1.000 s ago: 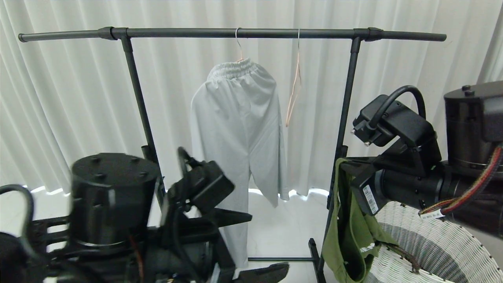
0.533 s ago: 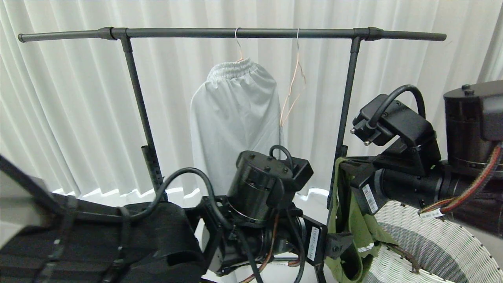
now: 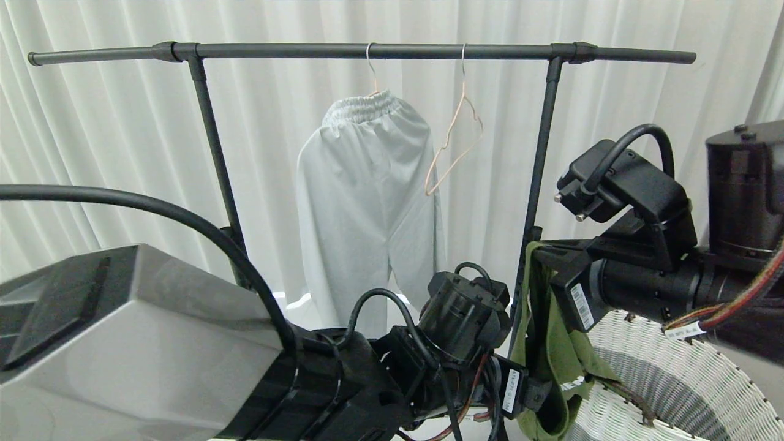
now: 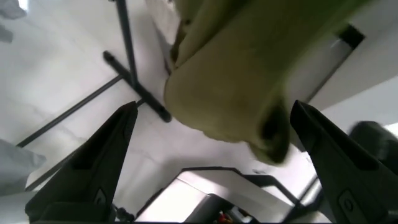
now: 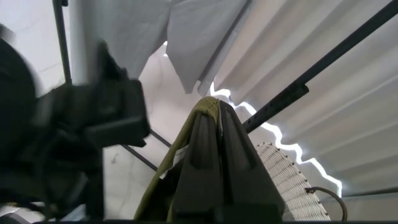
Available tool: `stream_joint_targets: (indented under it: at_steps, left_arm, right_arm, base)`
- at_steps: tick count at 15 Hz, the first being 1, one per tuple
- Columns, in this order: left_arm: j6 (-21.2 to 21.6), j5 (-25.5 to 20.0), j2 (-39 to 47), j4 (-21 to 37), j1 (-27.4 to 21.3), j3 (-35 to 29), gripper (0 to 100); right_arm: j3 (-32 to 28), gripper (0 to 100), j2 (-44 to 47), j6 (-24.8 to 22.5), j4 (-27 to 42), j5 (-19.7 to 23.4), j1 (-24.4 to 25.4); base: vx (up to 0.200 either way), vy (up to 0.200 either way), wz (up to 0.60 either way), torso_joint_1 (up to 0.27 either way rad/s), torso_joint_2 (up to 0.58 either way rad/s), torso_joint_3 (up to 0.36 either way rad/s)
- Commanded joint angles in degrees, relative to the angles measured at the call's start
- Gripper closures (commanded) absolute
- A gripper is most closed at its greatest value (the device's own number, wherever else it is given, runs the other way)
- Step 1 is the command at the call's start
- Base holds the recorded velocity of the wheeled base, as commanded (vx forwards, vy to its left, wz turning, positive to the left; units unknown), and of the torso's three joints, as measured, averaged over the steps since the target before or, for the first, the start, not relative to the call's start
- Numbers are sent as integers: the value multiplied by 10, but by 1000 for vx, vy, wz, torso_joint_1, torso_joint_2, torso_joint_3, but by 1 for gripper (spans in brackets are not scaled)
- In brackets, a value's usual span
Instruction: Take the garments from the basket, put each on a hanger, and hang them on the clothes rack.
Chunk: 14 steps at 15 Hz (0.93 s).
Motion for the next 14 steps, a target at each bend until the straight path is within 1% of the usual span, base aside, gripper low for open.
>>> stream_joint_targets:
  at_steps: [1, 5, 7, 8, 9, 11, 13, 14]
  left_arm:
    - [0, 6, 27, 0, 1, -2, 0]
    - [1, 7, 38, 0, -1, 1, 0]
    - [1, 22, 39, 1, -1, 1, 0]
    - [1, 23, 40, 1, -1, 1, 0]
    - [1, 23, 38, 1, -3, 3, 100]
    - [3, 27, 37, 1, -12, 19, 100]
    - [4, 57, 26, 1, -25, 47, 100]
    - [5, 80, -4, 0, -39, 79, 100]
  right_arm:
    - [0, 100, -4, 0, 0, 0, 0]
    - [3, 100, -4, -1, 1, 0, 0]
    - [2, 100, -4, -1, 0, 0, 0]
    - [2, 100, -4, -1, 1, 0, 0]
    - [2, 100, -5, -1, 1, -1, 0]
    - [4, 100, -5, -1, 1, -1, -1]
    - [11, 100, -6, -1, 0, 0, -7]
    - [22, 100, -6, -1, -3, 1, -15]
  base:
    - [0, 0, 0, 0, 0, 0]
    - [0, 0, 0, 0, 0, 0]
    - [0, 0, 0, 0, 0, 0]
    - [0, 0, 0, 0, 0, 0]
    - [0, 0, 0, 0, 0, 0]
    - [0, 0, 0, 0, 0, 0]
    - [0, 0, 0, 0, 0, 0]
    - [0, 0, 0, 0, 0, 0]
